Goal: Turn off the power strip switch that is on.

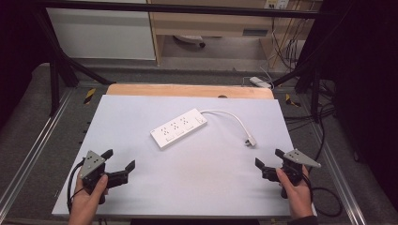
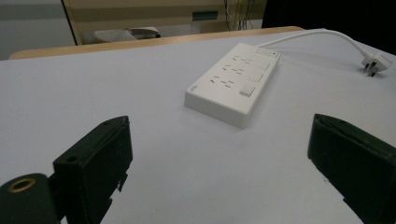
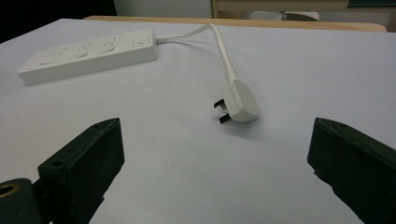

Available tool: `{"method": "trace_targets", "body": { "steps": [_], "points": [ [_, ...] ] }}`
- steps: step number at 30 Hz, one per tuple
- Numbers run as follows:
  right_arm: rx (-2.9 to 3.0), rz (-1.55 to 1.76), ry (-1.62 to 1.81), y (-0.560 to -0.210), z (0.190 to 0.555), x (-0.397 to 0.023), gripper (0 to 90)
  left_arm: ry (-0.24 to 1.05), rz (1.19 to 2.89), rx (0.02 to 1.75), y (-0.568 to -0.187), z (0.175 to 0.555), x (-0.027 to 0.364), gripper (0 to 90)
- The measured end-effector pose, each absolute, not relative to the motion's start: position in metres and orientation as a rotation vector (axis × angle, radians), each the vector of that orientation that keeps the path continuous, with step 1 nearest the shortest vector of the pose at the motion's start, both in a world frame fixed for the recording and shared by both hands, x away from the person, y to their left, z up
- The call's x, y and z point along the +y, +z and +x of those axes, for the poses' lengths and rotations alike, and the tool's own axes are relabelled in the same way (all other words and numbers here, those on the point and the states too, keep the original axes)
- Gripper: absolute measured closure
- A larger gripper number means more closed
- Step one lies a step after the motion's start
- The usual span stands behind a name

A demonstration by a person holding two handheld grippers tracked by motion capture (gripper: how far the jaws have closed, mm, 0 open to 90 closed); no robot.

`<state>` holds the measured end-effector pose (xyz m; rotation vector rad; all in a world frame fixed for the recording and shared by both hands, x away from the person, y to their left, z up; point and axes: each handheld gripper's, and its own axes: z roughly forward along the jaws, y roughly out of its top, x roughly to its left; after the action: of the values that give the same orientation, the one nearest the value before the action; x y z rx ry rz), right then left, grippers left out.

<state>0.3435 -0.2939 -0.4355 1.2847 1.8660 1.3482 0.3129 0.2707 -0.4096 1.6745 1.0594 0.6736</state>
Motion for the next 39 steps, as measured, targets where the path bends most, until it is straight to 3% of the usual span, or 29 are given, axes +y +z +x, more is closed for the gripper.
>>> {"method": "trace_targets", "body": {
  "steps": [11,39],
  "points": [
    [1.876,1.254,1.339,-0.436,0.344,-0.289,4.2,0.697,1.627,0.978,-0.399,0.307,0.268,4.9],
    [1.905,1.250,1.328,-0.438,0.346,-0.285,3.7,0.664,1.598,0.977,-0.362,0.312,0.255,5.8]
  ]
}}
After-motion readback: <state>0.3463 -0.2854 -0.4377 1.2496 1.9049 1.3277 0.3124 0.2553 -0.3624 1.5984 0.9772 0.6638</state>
